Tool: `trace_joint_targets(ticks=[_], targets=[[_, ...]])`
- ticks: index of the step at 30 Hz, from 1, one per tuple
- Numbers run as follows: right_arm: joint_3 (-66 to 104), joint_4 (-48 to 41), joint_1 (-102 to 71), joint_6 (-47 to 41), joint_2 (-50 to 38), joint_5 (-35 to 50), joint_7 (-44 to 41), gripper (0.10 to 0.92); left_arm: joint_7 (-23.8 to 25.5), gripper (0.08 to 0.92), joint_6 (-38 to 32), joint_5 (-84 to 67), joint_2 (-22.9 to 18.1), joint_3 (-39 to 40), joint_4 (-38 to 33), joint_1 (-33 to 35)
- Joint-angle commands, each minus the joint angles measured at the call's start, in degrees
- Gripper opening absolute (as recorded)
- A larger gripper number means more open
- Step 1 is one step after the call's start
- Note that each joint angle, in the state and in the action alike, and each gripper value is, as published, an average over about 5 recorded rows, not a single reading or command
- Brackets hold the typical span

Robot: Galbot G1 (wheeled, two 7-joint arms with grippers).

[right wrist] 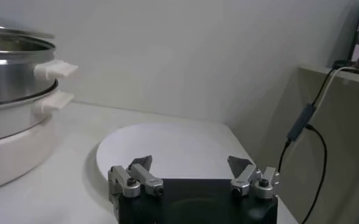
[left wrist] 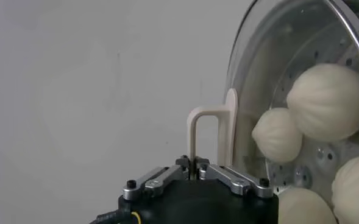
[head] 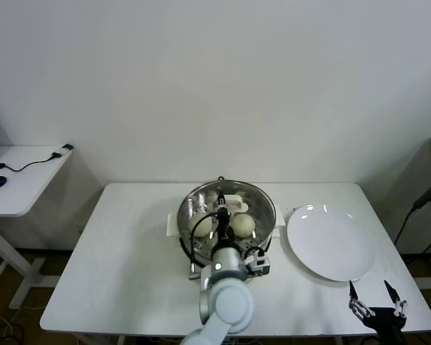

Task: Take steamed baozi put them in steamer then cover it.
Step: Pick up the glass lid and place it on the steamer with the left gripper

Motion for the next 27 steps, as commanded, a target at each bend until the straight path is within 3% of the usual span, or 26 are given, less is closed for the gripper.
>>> trace_joint_targets(ticks=[1,27], targets=[[0.19,0.01,-0.23,0.76,0.46,-0.20,0.07,0.823,-1.97,0.141,2.81,0.52,-2.81,-0.60,2.26,0.42],[0.66,0.03,-1.84,2.57,1.50,-0.41,-0.47,0.823,-5.97,0.141,2.81,-1.24,-2.81,-0.84,3.66,0.59]])
